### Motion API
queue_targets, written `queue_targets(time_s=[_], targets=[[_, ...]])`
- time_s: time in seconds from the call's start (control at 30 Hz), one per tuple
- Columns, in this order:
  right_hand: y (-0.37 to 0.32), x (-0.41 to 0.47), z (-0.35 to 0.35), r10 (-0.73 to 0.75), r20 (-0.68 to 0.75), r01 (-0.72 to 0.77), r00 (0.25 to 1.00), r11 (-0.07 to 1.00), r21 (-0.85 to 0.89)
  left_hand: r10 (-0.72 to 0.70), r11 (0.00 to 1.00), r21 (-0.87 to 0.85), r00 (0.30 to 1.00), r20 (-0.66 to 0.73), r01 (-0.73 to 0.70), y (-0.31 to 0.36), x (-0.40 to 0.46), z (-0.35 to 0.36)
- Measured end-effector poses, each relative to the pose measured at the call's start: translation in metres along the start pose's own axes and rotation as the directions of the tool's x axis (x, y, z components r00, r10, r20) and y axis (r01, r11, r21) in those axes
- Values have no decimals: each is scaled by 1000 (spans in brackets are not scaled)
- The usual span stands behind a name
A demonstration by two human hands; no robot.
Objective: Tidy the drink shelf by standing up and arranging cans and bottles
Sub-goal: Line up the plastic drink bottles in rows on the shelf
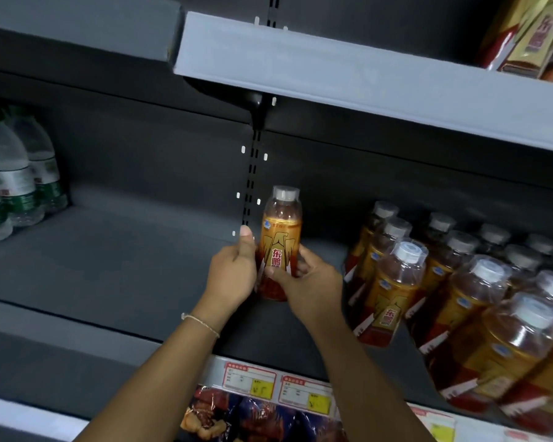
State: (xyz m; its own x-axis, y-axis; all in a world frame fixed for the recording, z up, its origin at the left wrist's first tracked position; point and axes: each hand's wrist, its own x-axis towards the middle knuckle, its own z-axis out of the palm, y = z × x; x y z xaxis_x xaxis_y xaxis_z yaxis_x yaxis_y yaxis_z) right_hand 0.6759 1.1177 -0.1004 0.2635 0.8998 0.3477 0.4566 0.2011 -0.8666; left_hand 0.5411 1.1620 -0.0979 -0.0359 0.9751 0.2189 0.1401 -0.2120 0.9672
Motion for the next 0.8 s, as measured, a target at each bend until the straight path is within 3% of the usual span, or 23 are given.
queue_targets(time_s=[0.13, 0.5, 0.8], targets=[[2, -30, -25, -37, -5, 37, 999, 998, -42, 43, 993, 114, 999, -4, -43, 17, -34, 9], [27, -95, -95, 19, -73, -20, 997, 1000, -10, 60, 996, 69, 996, -73, -55, 34, -119, 60], [50, -124, -138, 89, -92, -82, 992, 994, 78, 96, 995, 12, 995, 42, -96, 29, -157, 104]])
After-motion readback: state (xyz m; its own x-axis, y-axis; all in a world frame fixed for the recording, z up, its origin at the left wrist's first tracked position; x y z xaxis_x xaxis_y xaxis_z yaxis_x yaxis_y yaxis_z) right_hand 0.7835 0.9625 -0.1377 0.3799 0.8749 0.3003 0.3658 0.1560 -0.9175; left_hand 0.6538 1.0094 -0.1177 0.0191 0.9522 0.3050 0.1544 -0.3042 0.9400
